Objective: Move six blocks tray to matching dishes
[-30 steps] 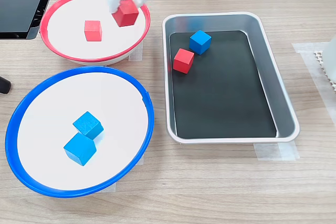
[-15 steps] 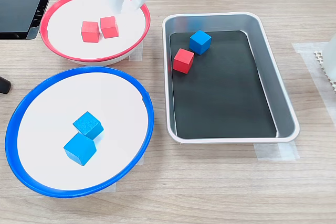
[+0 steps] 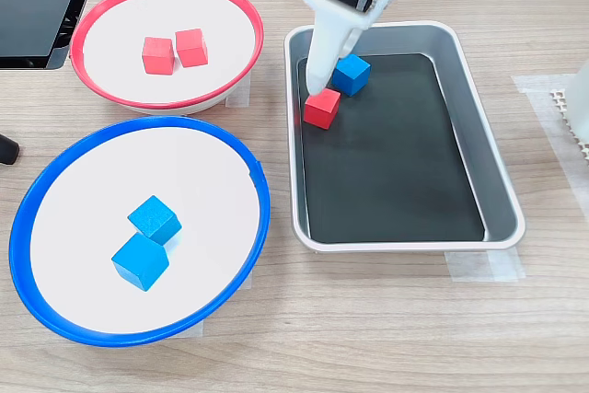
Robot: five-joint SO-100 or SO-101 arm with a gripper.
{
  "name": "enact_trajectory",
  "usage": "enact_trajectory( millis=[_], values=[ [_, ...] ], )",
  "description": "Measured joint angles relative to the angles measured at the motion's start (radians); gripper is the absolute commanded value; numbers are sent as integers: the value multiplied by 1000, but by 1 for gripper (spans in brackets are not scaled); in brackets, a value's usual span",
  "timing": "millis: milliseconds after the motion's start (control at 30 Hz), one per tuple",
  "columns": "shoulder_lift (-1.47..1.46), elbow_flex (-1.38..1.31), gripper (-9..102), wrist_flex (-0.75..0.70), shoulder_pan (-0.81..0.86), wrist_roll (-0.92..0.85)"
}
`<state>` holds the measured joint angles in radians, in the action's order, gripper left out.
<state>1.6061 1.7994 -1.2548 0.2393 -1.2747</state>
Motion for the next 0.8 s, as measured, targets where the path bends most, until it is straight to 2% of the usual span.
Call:
enact_trajectory(
  millis=[400,600,667,800],
  values=[
    [-110,69,17,152,-29,-117],
    [-133,72,1,170,-28,-153],
    [-133,72,1,153,-28,-181],
    [-91,14,1,-25,-28,-199]
  ],
)
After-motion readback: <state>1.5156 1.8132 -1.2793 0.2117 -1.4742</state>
